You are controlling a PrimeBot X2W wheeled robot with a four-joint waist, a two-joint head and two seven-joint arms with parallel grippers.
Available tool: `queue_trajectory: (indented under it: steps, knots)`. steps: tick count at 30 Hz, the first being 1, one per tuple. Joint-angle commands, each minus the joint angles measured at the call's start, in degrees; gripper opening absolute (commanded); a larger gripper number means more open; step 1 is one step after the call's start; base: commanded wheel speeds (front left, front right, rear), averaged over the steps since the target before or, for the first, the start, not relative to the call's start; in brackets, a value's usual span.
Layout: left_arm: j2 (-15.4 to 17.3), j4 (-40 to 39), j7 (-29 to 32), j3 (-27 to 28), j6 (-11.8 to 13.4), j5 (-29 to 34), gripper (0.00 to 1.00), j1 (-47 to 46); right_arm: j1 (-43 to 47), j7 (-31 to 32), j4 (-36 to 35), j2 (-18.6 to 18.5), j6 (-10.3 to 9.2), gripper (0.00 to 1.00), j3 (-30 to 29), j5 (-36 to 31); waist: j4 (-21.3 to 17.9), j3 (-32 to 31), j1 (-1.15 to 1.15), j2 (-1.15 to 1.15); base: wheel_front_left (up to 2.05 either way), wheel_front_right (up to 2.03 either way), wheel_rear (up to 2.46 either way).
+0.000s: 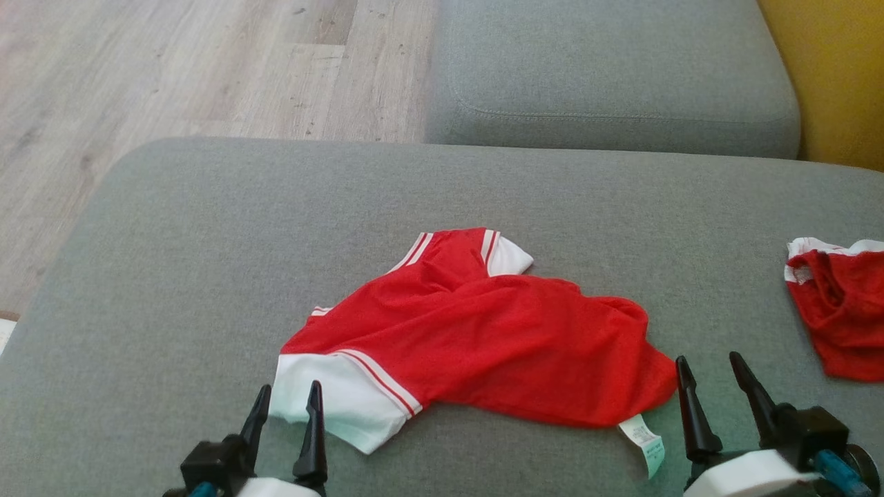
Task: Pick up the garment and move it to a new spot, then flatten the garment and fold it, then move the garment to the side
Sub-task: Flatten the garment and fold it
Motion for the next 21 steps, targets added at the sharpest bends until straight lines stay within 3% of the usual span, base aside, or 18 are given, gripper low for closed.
queue_trajectory:
  steps: [1,13,21]
  knots:
    - [0.96,-1.79,-0.2,1.48,0.21,0.56,1.0,-2.57,-2.36,-1.2,-1.52,-0.53,0.39,1.0,1.2,0.22,-0.03,0.04,0.01,0.0,0.0,0.0,0.0]
    - [1.8,-0.15,2.5,2.0,1.24,-1.12,1.0,-2.07,-3.32,-1.62,-1.66,-0.53,0.39,1.0,0.66,0.2,-0.29,0.84,0.01,0.0,0.0,0.0,0.0]
    - [2.21,8.71,5.31,3.32,0.14,-3.92,1.0,-3.74,-3.94,-0.63,-2.35,-0.53,0.39,1.0,0.41,-1.06,-2.22,3.15,0.01,0.0,0.0,0.0,0.0]
